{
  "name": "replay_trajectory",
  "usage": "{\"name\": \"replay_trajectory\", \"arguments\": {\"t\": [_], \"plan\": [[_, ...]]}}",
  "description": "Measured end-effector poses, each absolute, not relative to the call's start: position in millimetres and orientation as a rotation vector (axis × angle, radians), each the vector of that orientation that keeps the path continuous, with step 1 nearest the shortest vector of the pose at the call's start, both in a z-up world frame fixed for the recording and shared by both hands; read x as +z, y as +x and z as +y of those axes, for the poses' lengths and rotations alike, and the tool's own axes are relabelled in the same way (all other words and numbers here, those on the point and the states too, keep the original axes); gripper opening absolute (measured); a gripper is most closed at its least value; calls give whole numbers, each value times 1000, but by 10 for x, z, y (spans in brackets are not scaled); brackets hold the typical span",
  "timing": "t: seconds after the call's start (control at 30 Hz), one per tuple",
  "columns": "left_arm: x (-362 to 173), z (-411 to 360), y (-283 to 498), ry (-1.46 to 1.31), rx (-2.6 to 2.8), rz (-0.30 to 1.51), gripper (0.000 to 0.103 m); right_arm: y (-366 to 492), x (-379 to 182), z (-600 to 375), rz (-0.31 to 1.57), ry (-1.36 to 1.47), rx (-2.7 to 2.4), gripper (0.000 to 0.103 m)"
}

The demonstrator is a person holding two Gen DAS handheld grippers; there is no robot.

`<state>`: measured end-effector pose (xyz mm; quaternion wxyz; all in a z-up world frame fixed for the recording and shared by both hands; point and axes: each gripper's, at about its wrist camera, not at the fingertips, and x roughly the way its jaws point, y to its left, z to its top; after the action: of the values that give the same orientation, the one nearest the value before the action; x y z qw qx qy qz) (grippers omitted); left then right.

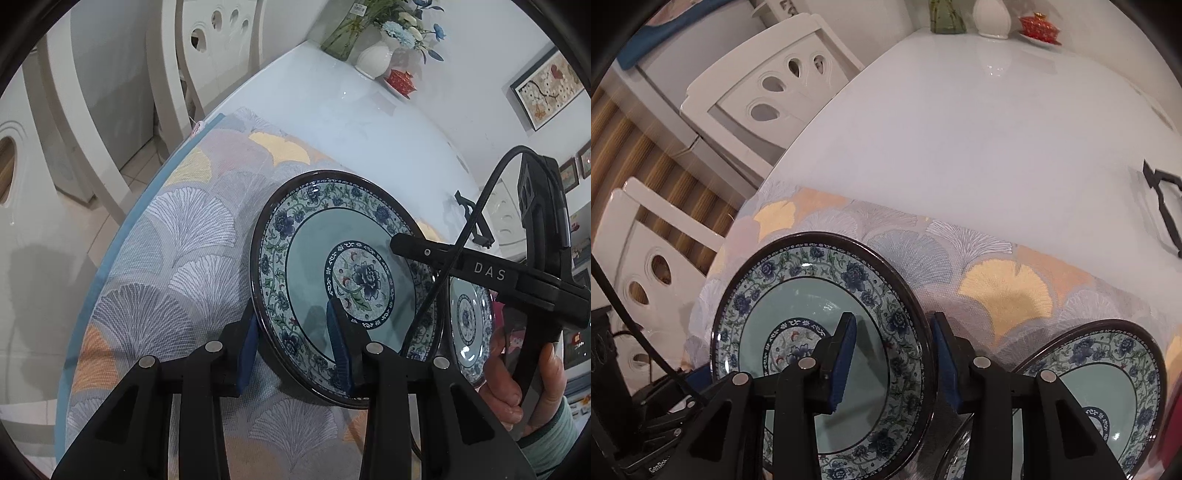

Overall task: Organize plates and bowls
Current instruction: 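Lift the second plate with both grippers and carry it over the first plate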

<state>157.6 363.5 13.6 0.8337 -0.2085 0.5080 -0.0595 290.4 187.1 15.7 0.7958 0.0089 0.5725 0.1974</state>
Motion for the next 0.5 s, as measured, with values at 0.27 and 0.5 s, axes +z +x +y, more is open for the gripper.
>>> {"name": "replay_trajectory", "arguments": {"t": [0.27,0.5], "plan": [[189,3713,1552,-464,-115,1073,25,2819,295,1853,1206,35,458,41],[426,3760,1370,-453,-105,1028,25,2561,610,1895,1147,-2,465,41]]}}
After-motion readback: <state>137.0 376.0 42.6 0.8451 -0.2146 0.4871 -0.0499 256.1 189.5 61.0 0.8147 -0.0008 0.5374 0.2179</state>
